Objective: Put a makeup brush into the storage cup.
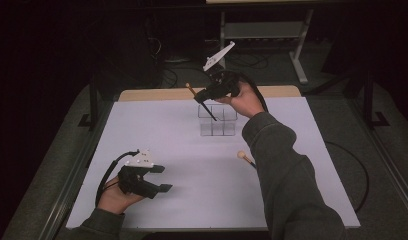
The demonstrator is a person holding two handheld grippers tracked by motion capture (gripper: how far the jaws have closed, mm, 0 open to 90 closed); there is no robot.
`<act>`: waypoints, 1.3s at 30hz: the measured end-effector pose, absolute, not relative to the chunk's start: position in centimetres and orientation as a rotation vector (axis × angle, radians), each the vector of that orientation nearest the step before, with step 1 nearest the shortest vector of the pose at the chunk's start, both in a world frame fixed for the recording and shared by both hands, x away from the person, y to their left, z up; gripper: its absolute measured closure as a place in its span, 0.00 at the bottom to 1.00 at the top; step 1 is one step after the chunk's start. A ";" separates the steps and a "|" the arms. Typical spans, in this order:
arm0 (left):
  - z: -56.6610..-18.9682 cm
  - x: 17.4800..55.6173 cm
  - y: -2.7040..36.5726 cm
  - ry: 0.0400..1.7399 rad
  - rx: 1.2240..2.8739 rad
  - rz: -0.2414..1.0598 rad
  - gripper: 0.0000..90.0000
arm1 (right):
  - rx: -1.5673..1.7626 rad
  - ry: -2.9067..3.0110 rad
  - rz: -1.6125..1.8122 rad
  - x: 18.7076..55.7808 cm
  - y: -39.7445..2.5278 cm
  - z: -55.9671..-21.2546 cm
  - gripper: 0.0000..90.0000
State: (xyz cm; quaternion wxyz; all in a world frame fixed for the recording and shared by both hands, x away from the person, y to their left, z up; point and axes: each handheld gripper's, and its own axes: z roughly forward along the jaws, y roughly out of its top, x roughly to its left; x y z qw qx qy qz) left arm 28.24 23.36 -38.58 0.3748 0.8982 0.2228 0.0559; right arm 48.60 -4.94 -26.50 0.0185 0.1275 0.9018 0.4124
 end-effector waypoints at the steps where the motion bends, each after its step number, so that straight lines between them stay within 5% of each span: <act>1: -38.6 28.2 23.4 0.570 2.299 0.143 0.34 | 0.401 2.799 1.280 48.8 -4.9 -26.5 0.91; 39: -38.5 28.3 23.7 0.570 2.281 0.123 0.33 | 0.591 2.747 1.246 53.2 -6.3 -29.6 0.91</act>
